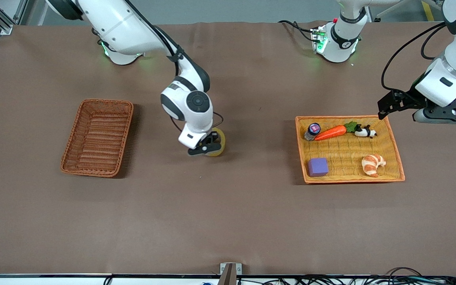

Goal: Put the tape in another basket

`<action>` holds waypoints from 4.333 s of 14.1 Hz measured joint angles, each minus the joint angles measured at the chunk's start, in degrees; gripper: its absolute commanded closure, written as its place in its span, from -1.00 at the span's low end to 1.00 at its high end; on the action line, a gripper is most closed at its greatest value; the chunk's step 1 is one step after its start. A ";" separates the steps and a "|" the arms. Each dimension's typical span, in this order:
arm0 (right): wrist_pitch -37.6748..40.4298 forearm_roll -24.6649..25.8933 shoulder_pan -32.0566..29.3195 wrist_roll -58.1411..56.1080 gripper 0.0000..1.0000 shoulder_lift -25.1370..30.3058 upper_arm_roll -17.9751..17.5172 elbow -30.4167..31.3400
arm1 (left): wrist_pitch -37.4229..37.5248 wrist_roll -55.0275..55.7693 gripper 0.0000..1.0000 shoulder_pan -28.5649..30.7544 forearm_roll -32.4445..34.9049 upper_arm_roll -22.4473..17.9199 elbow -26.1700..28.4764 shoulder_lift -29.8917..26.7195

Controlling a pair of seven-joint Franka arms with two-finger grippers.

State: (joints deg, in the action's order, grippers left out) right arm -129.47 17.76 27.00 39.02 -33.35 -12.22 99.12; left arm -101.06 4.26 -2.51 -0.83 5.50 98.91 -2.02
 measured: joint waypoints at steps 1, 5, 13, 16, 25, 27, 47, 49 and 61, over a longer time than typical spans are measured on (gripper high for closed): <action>3.05 -0.25 -2.10 -0.03 0.99 2.96 -0.01 -0.59 | 0.00 0.00 -1.00 0.02 0.00 0.01 -0.01 0.05; 13.59 -1.43 -12.53 -8.30 0.99 14.71 0.13 -0.33 | 0.00 0.00 -1.00 0.08 0.00 0.09 -0.05 0.52; 10.31 -8.79 -19.38 -45.47 0.99 26.61 20.14 15.89 | -0.01 0.00 -1.00 0.11 0.08 0.35 -0.16 0.78; -0.07 -8.82 -19.39 -49.06 0.99 28.98 23.87 27.49 | -0.08 0.00 -1.00 0.16 0.08 0.35 -1.01 1.42; -18.21 -8.82 -19.39 -50.66 0.71 24.93 26.18 40.88 | -0.04 0.00 -1.00 0.19 0.08 0.36 -1.77 1.95; -20.73 -8.82 -19.37 -50.66 0.03 23.05 26.16 42.16 | -0.04 0.00 -1.00 0.19 0.08 0.36 -1.84 1.95; 13.52 -12.18 -18.84 -46.24 -1.00 33.22 24.21 10.95 | -0.03 0.00 -1.00 0.65 0.08 0.19 -1.95 2.17; 22.74 -12.59 -19.74 -44.98 -1.00 33.34 22.69 4.57 | -0.03 0.00 -1.00 0.66 0.08 0.19 -2.01 2.18; 40.54 -16.86 -21.10 -32.93 -1.00 33.21 18.90 -11.98 | -0.11 0.00 -1.00 0.67 0.08 0.15 -2.17 2.22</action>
State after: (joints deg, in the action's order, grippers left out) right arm -88.94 0.89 5.90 6.09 -0.14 6.68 87.14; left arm -101.17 4.26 -1.84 -0.75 5.66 96.75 0.20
